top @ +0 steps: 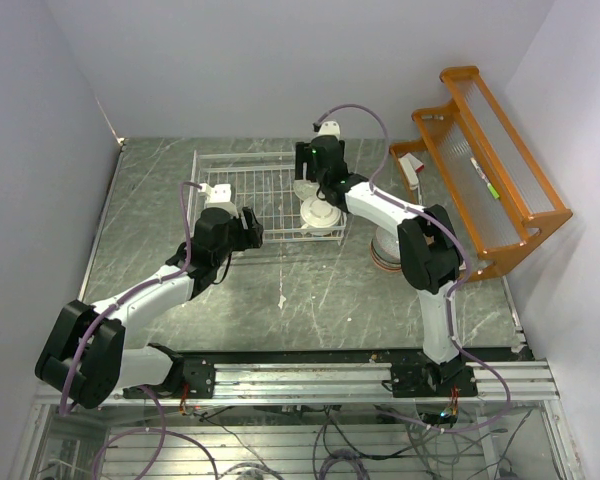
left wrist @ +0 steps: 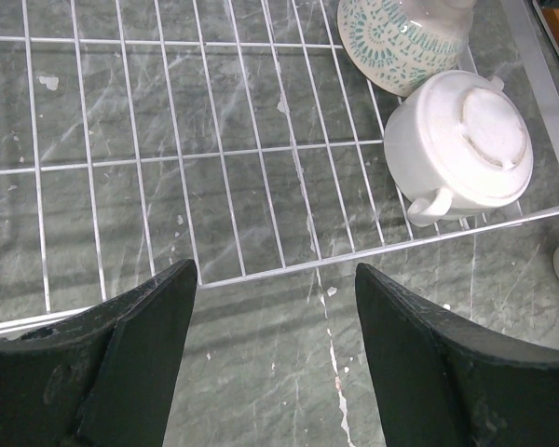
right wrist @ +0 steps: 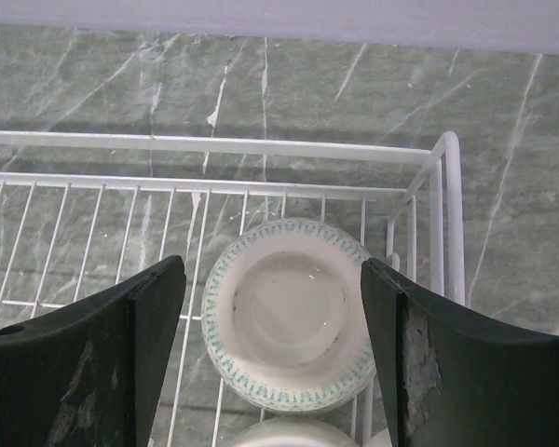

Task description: Unload the bowls from the dish rack

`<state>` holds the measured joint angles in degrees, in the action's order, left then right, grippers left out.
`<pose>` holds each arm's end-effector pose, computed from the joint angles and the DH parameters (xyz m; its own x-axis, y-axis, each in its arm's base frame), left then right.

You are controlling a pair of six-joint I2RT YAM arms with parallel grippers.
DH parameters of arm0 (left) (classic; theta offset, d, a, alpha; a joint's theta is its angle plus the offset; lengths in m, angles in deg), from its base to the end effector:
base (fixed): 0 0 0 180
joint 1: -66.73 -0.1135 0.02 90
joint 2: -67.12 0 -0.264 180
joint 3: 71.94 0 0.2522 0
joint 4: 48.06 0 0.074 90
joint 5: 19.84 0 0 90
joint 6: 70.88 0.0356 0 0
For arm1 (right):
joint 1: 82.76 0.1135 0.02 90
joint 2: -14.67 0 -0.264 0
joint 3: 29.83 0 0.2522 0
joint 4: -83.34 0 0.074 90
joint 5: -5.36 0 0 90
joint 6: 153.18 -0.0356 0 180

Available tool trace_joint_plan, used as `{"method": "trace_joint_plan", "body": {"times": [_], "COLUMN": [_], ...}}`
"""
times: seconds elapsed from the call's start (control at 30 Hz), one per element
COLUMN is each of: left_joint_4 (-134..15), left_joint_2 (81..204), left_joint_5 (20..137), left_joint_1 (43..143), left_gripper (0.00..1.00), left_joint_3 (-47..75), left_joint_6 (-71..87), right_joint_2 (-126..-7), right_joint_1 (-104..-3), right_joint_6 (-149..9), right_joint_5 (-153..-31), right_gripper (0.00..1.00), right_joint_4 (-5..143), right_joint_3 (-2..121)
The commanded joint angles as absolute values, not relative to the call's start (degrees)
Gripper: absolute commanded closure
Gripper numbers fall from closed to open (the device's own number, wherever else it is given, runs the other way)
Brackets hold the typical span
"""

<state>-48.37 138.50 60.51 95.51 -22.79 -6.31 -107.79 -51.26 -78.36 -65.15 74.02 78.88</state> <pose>0.2395 -0.1247 0.2264 -0.4490 -0.2364 -0.8617 0.1618 0.9269 -0.3386 0.4373 0.2541 0.2342 -0.3829 0.0549 -0.9222 -0.1353 0.9841 0.1147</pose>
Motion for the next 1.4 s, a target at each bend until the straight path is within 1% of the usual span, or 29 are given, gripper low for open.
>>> {"method": "trace_joint_plan", "body": {"times": [0.0, 0.43, 0.67, 0.77, 0.97, 1.1, 1.23, 1.3, 1.37], "left_joint_4": [-47.68, -47.85, -47.78, -47.59, -47.69, -47.76, -47.69, -47.67, -47.67], "left_joint_2": [139.11, 139.02, 139.24, 139.33, 139.15, 138.93, 139.01, 139.02, 139.02], "left_joint_5": [60.72, 60.31, 60.54, 60.74, 60.70, 60.60, 60.80, 60.85, 60.78], "left_joint_1": [96.35, 96.35, 96.35, 96.35, 96.34, 96.31, 96.36, 96.35, 96.35], "left_gripper": [0.21, 0.21, 0.21, 0.21, 0.21, 0.21, 0.21, 0.21, 0.21], "left_joint_3": [-22.83, -22.79, -22.76, -22.79, -22.83, -22.85, -22.81, -22.85, -22.85], "left_joint_6": [-5.75, -5.60, -5.71, -5.79, -5.84, -5.81, -5.84, -5.84, -5.84], "right_joint_2": [-109.52, -114.02, -111.41, -109.82, -107.63, -107.74, -108.53, -108.56, -108.48], "right_joint_1": [-51.83, -52.00, -51.81, -51.41, -48.84, -47.93, -47.22, -47.11, -47.14], "right_joint_6": [-77.07, -79.35, -80.95, -80.98, -79.18, -78.89, -78.29, -78.21, -78.12], "right_joint_5": [-63.35, -64.21, -64.33, -63.90, -59.70, -58.28, -56.01, -55.69, -55.55], "right_gripper": [0.23, 0.23, 0.24, 0.26, 0.35, 0.38, 0.49, 0.58, 0.64], "right_joint_4": [71.85, 69.05, 71.90, 73.25, 75.70, 76.23, 76.00, 76.15, 76.23], "right_joint_3": [80.83, 82.76, 76.40, 73.51, 69.36, 68.17, 67.95, 67.79, 67.84]}}
